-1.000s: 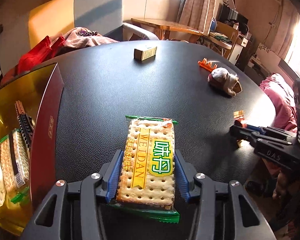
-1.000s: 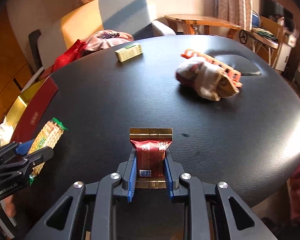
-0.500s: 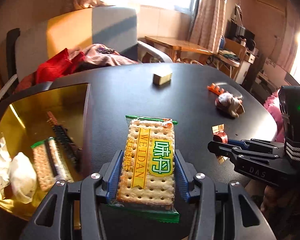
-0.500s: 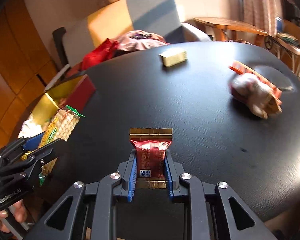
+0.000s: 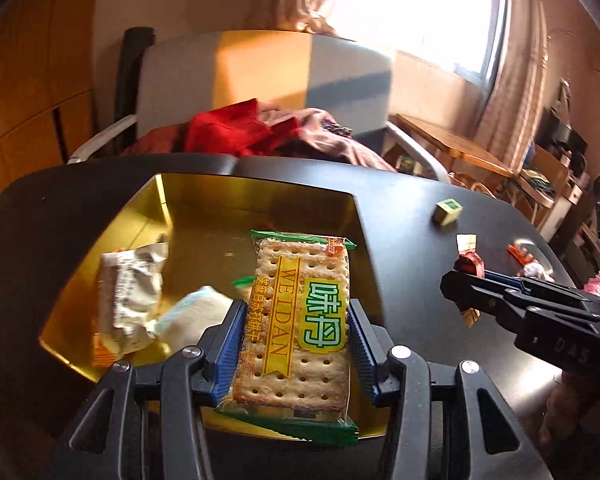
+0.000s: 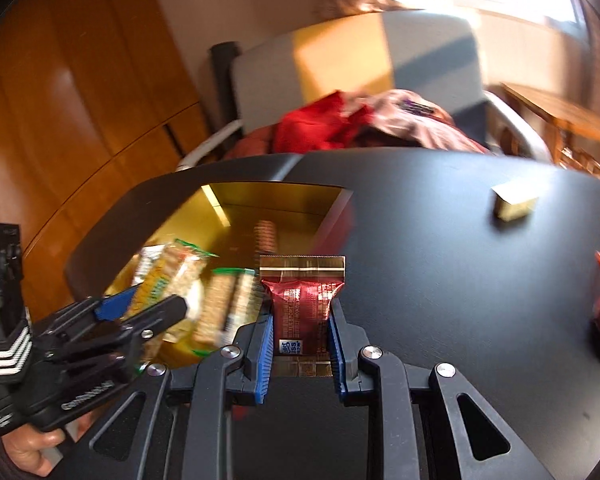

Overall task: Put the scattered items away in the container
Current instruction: 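Lower the cracker pack and candy bar into the gold tray and release both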

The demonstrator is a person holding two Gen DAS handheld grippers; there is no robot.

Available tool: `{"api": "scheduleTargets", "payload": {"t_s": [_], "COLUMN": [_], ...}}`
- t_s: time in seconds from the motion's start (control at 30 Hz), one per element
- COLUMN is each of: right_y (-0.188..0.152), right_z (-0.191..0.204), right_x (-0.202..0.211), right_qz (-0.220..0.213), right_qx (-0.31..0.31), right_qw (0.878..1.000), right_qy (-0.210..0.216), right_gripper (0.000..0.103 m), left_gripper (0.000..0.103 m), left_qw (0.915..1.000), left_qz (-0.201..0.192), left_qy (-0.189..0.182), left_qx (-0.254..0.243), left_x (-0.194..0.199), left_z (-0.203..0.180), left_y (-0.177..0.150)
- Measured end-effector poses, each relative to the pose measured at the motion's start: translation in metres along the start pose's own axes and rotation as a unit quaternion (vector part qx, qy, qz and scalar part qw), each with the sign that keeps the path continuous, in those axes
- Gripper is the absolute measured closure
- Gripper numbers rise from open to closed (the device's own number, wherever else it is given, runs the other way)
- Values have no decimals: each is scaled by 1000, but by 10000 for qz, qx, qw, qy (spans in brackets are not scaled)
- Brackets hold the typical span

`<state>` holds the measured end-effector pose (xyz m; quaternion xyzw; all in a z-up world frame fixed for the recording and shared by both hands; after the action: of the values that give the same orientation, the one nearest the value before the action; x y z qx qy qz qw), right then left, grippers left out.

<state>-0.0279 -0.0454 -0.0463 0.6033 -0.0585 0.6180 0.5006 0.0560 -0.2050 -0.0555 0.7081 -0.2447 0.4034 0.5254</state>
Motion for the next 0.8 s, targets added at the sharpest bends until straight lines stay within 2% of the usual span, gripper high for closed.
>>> {"api": "scheduleTargets", "payload": {"t_s": [0.13, 0.27, 0.47, 0.8], "right_y": [16, 29, 39, 34], "right_z": [30, 46, 51, 56], "right_x": [-13, -38, -67, -85], "right_qz": [54, 309, 613, 796], "right_qx": [340, 475, 378, 441], "right_qw": [9993, 9983, 9972, 9958], "right_qy": [111, 133, 210, 93], "right_gripper": [78, 78, 78, 75], "left_gripper": [53, 53, 53, 53], "left_qw": [9996, 9987, 9970, 9956], "left_qz": [-12, -1, 211, 368], "left_qy": [173, 349, 489, 527], "left_qx": [213, 383, 558, 676], "left_x": [-2, -8, -24, -35], "left_z": [23, 42, 64, 70], "left_y": [3, 10, 15, 8]}}
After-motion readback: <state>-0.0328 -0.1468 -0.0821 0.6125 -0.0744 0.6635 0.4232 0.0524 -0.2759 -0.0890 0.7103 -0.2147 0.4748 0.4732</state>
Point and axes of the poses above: each gripper's, at about its wrist camera, not at the fingertips, and x roughly against the way its jaws point, z to its left, y to its top, the point moved 3 cm from there along -x, roughly the way its jaws point, and after that the axes turned 14 degrees about z, right-handed, at the moved point
